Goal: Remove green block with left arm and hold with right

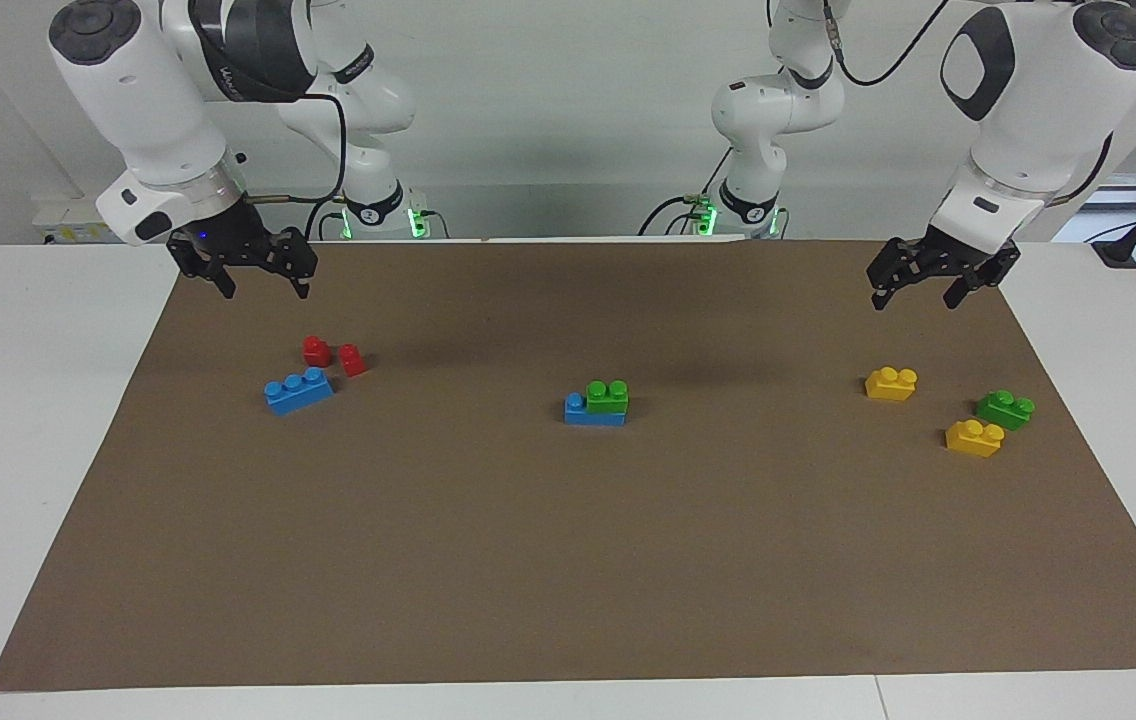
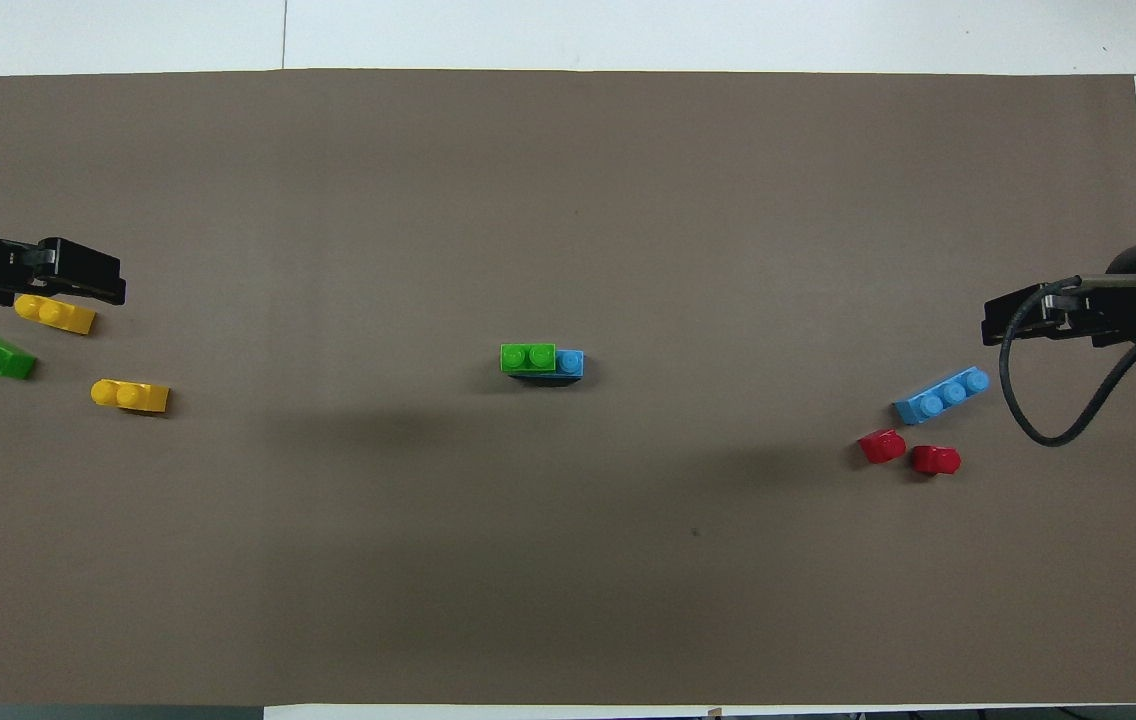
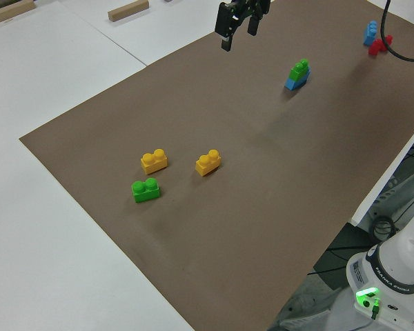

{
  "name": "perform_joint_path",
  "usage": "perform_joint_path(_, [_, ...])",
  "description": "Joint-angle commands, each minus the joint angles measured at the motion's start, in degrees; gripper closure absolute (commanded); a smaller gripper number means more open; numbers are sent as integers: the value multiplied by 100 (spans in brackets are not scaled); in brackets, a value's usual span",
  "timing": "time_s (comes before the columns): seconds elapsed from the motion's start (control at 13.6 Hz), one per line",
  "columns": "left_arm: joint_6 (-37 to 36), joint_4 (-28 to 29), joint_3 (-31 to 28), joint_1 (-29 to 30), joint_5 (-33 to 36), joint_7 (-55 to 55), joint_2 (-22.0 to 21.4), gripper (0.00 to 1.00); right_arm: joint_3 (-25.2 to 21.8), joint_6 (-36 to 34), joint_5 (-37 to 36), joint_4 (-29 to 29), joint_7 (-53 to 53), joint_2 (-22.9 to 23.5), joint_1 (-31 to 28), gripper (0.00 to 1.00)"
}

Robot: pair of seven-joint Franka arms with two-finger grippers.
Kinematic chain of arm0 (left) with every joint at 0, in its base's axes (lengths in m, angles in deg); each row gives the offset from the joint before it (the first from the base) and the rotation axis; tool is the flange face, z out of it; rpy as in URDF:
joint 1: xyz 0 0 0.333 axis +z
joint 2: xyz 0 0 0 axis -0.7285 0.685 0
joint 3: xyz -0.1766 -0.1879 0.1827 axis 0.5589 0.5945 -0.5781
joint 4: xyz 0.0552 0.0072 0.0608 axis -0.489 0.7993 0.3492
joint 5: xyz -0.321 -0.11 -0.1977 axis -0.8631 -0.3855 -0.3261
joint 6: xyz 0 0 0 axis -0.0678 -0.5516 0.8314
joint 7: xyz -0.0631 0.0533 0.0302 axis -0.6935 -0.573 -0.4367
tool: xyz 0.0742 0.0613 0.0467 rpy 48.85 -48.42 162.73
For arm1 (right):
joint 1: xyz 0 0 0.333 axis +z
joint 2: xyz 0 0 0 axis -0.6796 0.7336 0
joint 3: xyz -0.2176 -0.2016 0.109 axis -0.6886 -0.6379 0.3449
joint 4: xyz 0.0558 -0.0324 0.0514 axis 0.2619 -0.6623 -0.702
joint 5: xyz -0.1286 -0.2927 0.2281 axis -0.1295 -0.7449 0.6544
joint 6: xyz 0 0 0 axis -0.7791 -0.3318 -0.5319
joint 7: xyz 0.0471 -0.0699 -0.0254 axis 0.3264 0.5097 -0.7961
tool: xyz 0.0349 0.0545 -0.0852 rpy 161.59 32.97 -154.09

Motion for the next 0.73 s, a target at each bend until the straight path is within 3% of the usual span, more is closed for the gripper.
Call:
perform_joint_path(0.0, [98, 123, 27, 69, -126, -118, -101, 0, 62, -67, -123, 118, -113, 68, -93, 0])
perform_joint_path(0.37, [98, 123, 27, 78, -126, -118, -101, 0, 62, -59, -53, 118, 53, 68, -66, 0])
perform_joint_path(0.66, [107, 123, 27, 52, -126, -48, -101, 0, 97, 143, 184, 48, 1157, 59, 30, 0])
